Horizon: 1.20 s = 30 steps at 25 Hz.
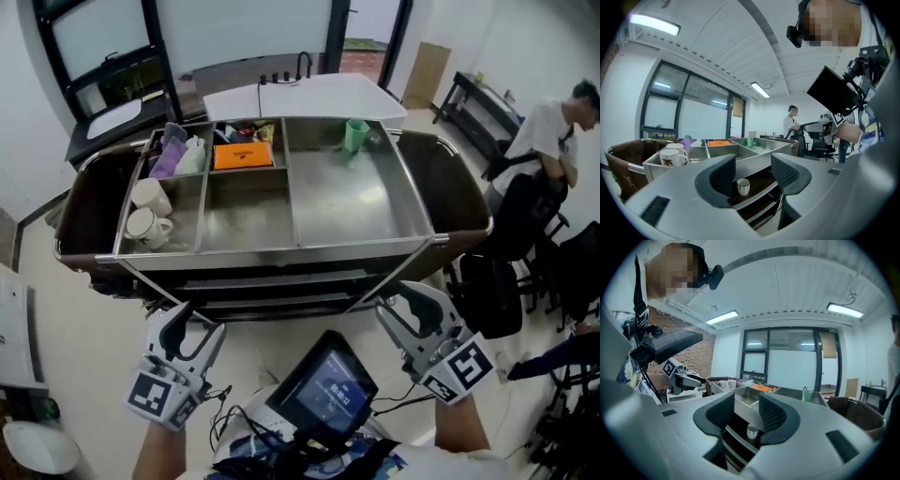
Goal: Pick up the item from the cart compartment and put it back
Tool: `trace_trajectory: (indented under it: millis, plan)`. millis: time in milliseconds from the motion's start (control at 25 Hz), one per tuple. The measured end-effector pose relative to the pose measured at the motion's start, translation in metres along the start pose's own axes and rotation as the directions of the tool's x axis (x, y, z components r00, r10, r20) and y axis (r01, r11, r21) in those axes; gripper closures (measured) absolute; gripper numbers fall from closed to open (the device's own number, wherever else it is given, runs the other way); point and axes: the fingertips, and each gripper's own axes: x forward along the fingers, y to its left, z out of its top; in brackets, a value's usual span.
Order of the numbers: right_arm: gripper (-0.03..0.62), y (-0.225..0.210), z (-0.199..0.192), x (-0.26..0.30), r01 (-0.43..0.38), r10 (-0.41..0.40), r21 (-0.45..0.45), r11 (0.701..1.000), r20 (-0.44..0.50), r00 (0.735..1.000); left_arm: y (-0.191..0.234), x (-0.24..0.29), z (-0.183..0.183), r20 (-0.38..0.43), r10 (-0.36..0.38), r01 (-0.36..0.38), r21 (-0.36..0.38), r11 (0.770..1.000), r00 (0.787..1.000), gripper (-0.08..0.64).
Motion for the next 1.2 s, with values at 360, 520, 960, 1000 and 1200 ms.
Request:
trace_trajectory:
  millis: [360,520,960,1000,1200]
  plan:
    - [0.405,-0.046,-0.008,-0.068,-0.117,0.119,-0.036,0.992,0.053,0.991,-0.095,0.039,0.008,0.013,0.084,-0.085,0.006,0.996,0.996,0.318]
    - [0.407,-0.067,-0.013,-0.112,-0.159,0.162,-0.051,0.986,0.078,0.984,-0.149,0.053,0.004,-0.005,0.115,-0.115,-0.001,0.993,0.993,0.318]
    - [0.408,-0.107,-0.046,-0.19,-0.246,0.251,-0.062,0.967,0.084,0.964,-0.249,0.074,-0.004,-0.022,0.193,-0.194,-0.019,0.981,0.981,0.318]
    - [0.408,-0.109,-0.047,-0.194,-0.252,0.256,-0.062,0.966,0.082,0.963,-0.254,0.075,-0.005,-0.024,0.197,-0.197,-0.018,0.98,0.98,0.318]
    - [0.408,-0.119,-0.056,-0.208,-0.253,0.256,-0.042,0.966,0.074,0.964,-0.268,0.081,-0.008,-0.039,0.2,-0.201,-0.028,0.979,0.979,0.318]
